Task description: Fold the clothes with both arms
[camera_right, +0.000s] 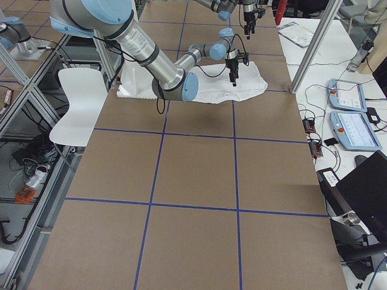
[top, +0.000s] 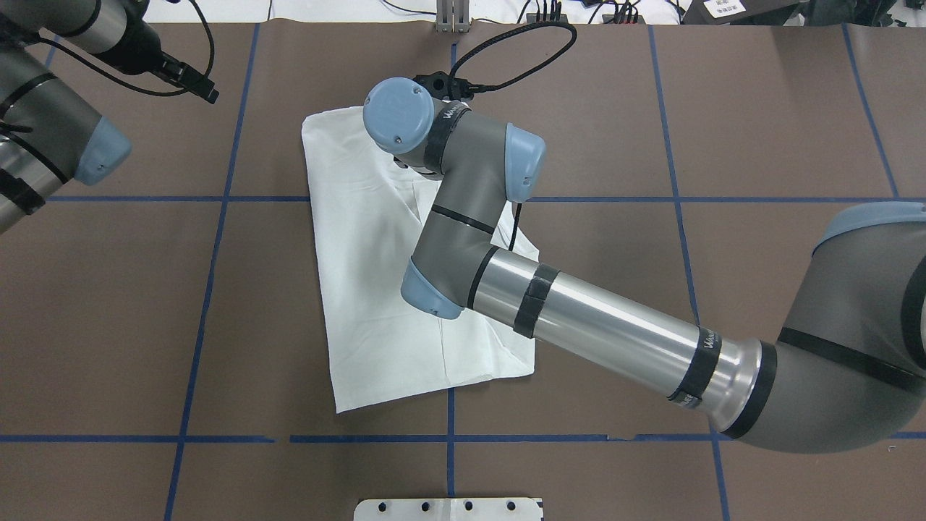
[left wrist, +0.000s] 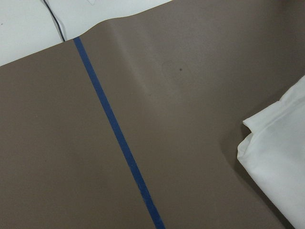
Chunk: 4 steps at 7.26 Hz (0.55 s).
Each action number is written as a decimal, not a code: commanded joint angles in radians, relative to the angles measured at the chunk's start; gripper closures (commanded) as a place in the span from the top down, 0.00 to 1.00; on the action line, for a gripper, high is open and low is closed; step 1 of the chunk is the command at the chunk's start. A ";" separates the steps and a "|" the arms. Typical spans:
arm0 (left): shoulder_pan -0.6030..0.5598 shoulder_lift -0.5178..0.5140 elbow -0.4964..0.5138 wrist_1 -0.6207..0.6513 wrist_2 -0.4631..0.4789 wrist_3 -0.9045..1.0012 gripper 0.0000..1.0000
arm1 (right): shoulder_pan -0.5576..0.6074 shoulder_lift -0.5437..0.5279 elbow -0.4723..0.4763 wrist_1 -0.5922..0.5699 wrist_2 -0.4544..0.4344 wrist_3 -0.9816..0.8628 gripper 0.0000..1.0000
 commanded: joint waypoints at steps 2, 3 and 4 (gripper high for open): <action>-0.020 0.015 0.001 0.002 -0.024 0.033 1.00 | -0.072 0.067 -0.119 0.072 -0.097 -0.012 1.00; -0.020 0.015 0.001 0.002 -0.023 0.033 1.00 | -0.081 0.073 -0.119 0.068 -0.097 -0.055 1.00; -0.018 0.015 0.001 0.002 -0.024 0.030 1.00 | -0.081 0.097 -0.119 -0.042 -0.096 -0.139 1.00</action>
